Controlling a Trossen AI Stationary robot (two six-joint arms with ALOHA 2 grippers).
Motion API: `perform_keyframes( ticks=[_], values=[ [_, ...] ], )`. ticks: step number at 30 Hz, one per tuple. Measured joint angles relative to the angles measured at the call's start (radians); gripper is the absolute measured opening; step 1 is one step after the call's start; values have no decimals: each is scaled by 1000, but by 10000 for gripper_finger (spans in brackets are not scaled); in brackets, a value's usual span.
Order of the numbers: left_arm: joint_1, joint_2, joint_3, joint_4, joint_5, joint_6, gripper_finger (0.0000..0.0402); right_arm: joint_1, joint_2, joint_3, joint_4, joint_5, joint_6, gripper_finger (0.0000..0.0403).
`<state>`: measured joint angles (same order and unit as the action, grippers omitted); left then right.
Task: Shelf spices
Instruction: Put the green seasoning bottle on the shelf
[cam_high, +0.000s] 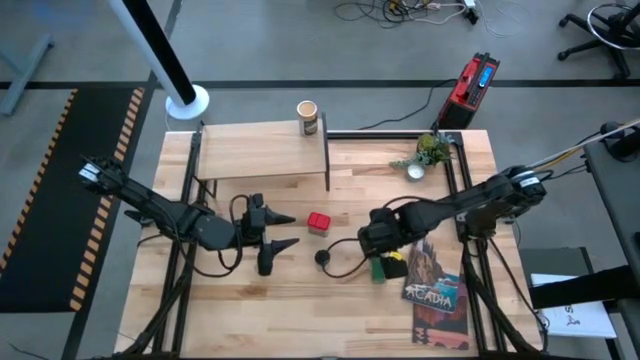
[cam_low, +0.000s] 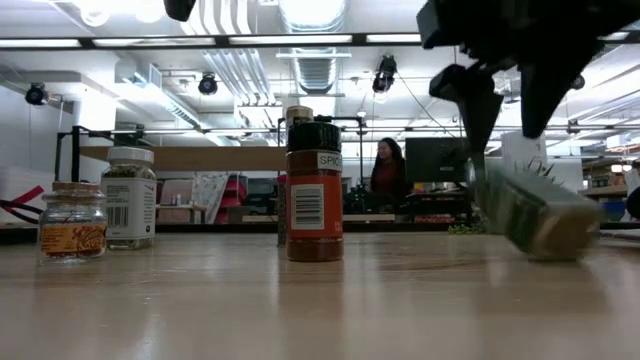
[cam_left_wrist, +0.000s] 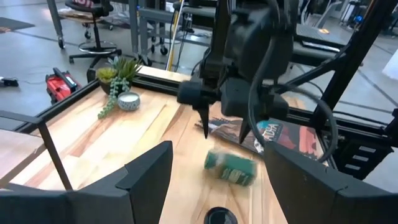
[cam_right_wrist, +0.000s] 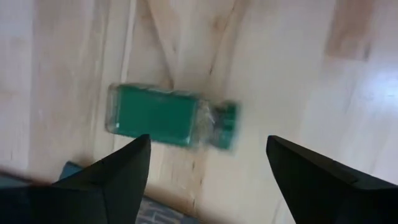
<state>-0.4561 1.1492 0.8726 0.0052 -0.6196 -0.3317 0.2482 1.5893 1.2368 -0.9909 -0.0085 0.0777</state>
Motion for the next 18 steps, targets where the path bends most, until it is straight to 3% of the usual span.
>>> perform_keyframes(
  ticks=[7,15,18],
  values=[
    [0,-10,0,-17,1,2,242,26,-7,23,-7,58,108,276],
    [0,-12,0,-21,-1,-54,242,47,-2,34,-10,-28,630,265],
    [1,-7,-2,-19,-54,-80,242,52,-2,34,-37,-29,783,260]
  ],
)
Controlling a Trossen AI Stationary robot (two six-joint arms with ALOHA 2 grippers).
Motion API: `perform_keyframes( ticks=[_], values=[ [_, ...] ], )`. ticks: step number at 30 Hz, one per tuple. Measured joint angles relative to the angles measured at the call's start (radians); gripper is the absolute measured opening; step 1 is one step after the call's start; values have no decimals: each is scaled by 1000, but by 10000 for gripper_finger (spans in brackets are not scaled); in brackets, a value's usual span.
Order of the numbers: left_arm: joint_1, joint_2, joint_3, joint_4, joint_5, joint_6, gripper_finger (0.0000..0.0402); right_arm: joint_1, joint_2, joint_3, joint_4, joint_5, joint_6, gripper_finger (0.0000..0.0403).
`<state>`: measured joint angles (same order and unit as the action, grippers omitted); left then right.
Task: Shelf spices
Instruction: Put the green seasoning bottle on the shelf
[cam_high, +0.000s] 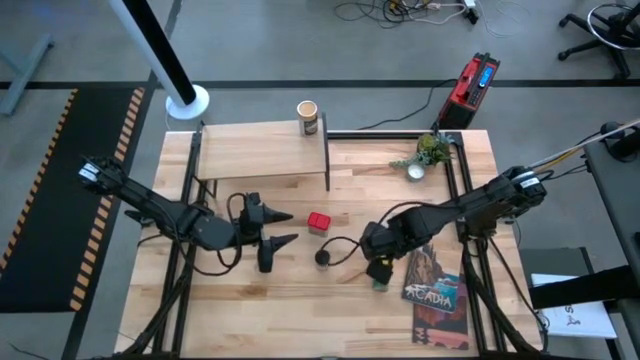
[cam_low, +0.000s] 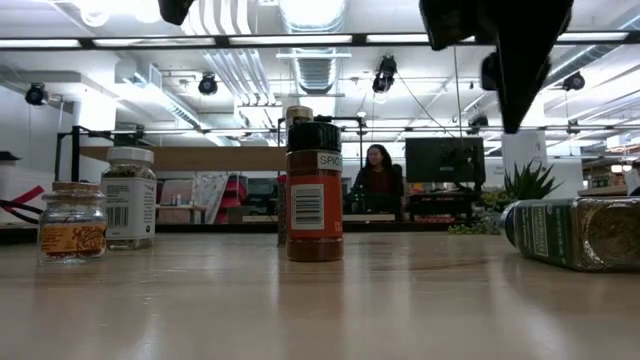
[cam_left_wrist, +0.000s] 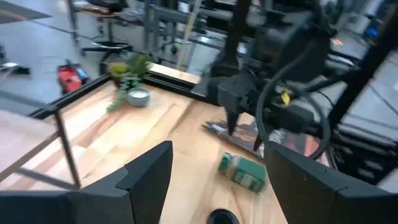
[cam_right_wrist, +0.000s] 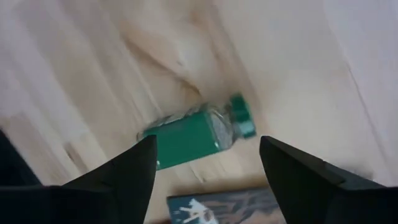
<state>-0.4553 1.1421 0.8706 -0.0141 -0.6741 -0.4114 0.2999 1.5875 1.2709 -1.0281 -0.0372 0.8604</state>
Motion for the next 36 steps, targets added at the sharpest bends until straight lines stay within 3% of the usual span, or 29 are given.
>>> perform_keyframes(
  ticks=[8,14,19,29,36],
  values=[
    [-8,106,-41,0,-23,-48,242,1,0,-8,-32,4,322,264],
    [-11,253,-68,171,-20,66,242,-5,43,-43,-32,10,460,276],
    [-13,322,-70,293,9,183,242,-6,112,-45,-1,-10,509,284],
    [-19,303,-70,308,93,184,242,-26,233,-45,25,-37,518,298],
    [-29,303,-70,306,112,183,242,-37,243,-45,39,-35,503,305]
  ],
)
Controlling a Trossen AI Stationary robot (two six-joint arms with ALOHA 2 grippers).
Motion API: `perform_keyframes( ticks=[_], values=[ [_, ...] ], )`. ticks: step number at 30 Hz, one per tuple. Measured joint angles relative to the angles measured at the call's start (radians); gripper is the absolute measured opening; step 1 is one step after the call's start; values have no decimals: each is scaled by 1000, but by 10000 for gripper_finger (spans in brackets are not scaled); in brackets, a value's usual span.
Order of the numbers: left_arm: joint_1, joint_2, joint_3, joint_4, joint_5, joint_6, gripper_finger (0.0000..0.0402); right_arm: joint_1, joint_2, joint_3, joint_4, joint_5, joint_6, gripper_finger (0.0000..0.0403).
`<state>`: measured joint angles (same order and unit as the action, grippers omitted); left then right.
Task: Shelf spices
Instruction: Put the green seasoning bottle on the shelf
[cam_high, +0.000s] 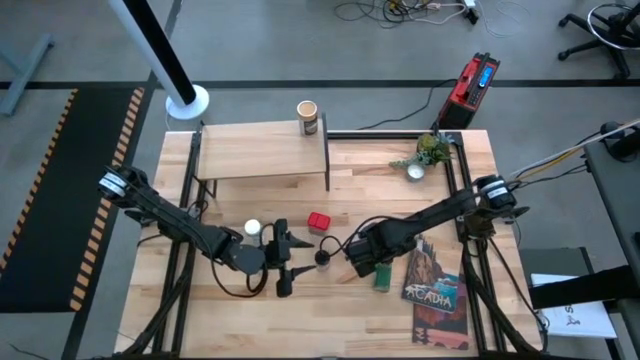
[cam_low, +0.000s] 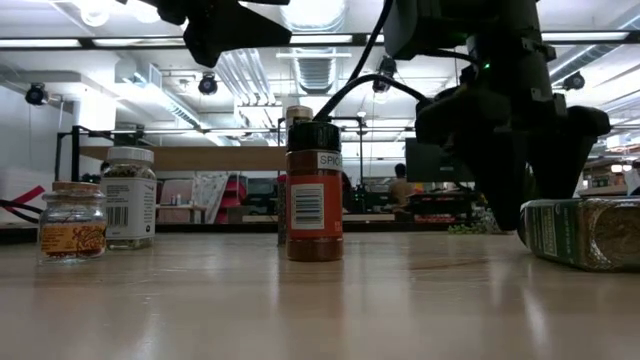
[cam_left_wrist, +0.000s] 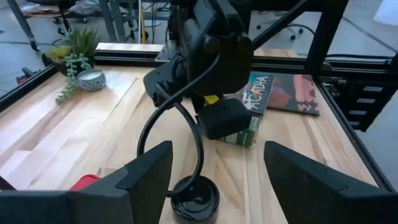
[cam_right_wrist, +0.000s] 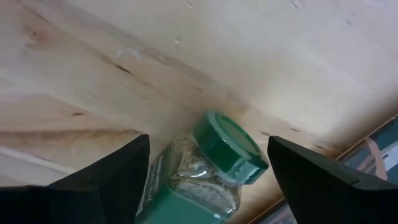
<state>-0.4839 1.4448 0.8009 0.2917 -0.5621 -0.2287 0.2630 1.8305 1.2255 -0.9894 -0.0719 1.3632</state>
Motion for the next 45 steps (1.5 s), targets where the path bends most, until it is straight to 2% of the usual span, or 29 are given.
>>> perform_keyframes(
  ticks=[6,16,24,38,45],
  values=[
    [0,0,0,0,0,0,242,-8,-14,0,-9,-67,-46,302],
    [0,0,-5,-2,9,-12,242,21,-79,18,-26,-60,88,309],
    [0,0,-7,-26,25,-12,242,78,-90,18,25,-112,194,311],
    [-7,-1,-9,-22,51,-42,242,71,-68,-17,44,-116,173,311],
    [-8,-1,-10,-23,51,-42,242,66,-68,-59,118,-120,186,311]
  ],
)
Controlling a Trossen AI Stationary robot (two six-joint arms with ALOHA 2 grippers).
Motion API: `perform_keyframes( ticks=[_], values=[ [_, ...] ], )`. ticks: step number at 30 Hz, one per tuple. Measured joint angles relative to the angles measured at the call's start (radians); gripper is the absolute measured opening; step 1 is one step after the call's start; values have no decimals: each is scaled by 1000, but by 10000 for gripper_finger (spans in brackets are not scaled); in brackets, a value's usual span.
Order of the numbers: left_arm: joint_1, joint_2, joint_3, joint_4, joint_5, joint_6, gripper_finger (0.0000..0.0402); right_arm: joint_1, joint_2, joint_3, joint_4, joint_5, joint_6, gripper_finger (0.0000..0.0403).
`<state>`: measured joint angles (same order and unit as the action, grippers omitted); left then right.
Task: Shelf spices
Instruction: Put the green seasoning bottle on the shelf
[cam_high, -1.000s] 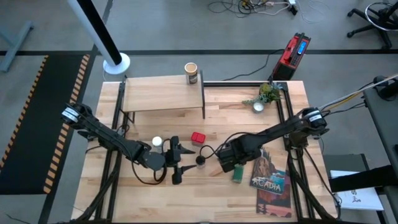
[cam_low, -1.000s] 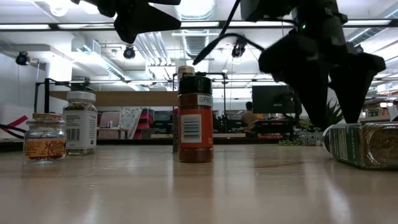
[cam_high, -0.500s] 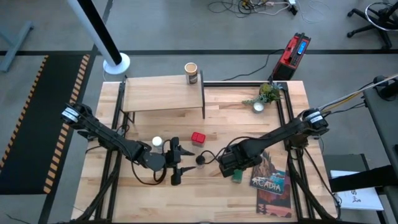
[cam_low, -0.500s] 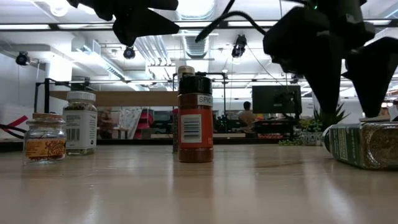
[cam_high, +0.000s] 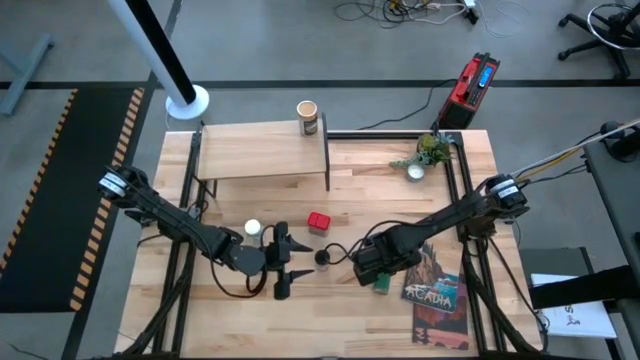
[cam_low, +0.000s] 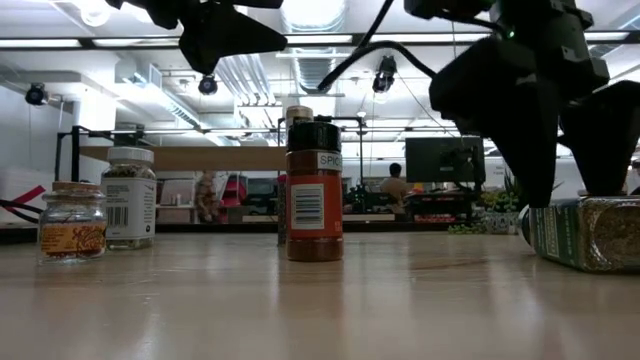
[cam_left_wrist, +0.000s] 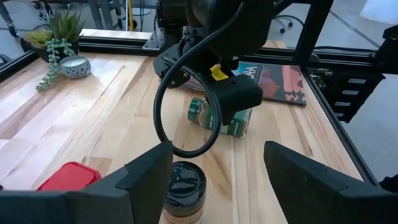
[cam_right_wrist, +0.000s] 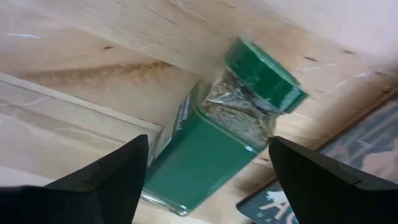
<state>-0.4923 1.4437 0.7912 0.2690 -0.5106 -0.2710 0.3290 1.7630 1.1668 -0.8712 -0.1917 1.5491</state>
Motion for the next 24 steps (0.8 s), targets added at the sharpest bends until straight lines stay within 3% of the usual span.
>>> perform_keyframes(
  ticks=[12,24],
  values=[
    [-2,0,-1,-3,-1,0,242,-2,0,-51,75,-1,4,303],
    [-2,0,-1,-9,-2,0,242,-10,0,-107,96,11,-20,224]
  ],
)
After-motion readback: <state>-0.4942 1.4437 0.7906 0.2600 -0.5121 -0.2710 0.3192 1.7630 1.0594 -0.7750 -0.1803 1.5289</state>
